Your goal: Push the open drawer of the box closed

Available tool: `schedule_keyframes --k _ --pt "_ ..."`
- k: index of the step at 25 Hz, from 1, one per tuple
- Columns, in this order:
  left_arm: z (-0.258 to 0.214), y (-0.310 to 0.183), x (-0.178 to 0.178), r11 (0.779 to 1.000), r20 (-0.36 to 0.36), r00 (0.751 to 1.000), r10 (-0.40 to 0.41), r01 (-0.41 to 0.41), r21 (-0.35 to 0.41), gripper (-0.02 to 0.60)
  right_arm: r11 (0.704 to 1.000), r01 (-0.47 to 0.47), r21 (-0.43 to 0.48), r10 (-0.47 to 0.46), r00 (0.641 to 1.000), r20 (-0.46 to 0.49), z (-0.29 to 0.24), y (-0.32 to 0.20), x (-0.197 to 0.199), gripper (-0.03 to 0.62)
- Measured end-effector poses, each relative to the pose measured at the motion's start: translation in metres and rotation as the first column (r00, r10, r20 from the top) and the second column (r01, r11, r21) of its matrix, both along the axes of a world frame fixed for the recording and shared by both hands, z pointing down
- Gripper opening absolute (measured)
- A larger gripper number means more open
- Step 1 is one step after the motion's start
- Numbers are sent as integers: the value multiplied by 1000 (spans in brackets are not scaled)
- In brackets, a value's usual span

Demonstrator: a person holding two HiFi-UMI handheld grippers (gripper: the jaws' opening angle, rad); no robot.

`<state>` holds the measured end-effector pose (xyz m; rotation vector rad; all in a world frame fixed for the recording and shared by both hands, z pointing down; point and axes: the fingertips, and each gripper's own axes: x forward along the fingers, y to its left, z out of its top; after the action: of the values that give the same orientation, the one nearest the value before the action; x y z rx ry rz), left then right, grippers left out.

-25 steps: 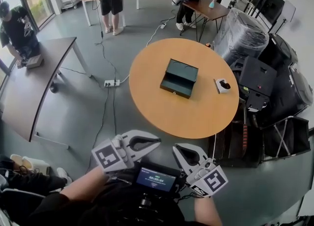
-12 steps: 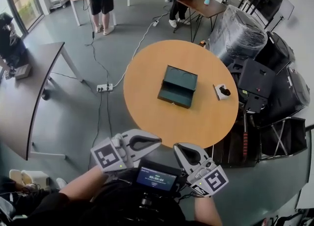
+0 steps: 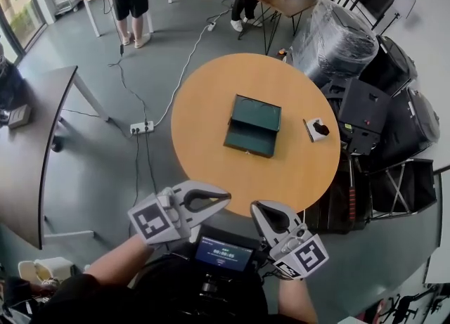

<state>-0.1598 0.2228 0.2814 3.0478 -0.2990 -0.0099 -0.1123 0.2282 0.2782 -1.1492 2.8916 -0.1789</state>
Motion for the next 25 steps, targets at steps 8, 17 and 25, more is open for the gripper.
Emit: schedule_keyframes --k 8,17,25 --pt "7 -28 -3 1000 -8 1000 -14 14 -14 31 1000 -18 -13 18 1000 -8 7 -24 -1 17" --pt "21 -63 21 998 9 999 -50 50 -29 31 1000 12 -18 -12 1000 6 19 -63 21 17" --pt "28 -118 63 995 -6 995 -98 98 -30 31 997 60 -48 -58 997 48 32 -121 62 17"
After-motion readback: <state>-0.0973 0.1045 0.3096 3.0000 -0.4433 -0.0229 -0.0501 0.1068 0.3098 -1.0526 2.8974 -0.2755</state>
